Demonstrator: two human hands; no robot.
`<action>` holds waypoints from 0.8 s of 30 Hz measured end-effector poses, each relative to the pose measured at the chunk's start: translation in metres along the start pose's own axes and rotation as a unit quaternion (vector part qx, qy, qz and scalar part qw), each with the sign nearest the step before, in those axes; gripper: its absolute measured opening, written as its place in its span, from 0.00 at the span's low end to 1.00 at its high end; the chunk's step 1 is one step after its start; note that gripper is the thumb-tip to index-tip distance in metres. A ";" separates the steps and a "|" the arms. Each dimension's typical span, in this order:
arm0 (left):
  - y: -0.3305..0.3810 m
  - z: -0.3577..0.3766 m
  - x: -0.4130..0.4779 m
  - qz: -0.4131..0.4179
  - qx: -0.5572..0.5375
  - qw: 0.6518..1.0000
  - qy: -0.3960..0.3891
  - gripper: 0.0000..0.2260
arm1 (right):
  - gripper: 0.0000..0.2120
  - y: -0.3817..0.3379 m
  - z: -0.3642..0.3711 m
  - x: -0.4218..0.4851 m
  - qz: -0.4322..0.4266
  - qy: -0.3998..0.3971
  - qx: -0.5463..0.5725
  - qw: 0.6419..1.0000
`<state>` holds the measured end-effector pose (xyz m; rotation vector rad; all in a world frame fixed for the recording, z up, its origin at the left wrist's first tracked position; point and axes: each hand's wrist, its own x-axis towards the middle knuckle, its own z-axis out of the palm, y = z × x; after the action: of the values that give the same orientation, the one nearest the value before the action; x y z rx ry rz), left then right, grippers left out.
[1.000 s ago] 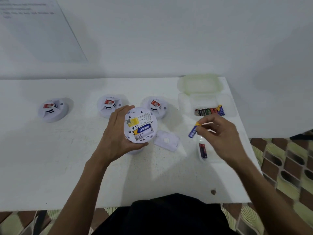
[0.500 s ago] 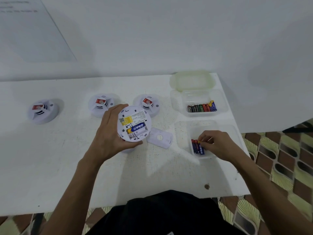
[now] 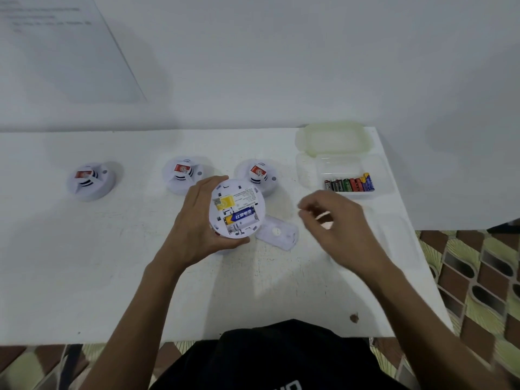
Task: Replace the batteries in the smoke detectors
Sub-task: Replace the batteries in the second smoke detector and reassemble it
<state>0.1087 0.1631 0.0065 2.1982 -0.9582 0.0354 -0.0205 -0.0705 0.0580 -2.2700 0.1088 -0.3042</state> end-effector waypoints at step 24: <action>0.027 -0.012 -0.002 0.006 -0.084 0.996 -0.029 0.37 | 0.05 -0.040 0.053 0.078 -0.373 -0.264 -0.224 0.861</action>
<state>0.0927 0.1588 0.0313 2.0488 -0.9703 -0.0992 0.0677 -0.0188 0.0690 -2.6809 -1.1134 -0.0270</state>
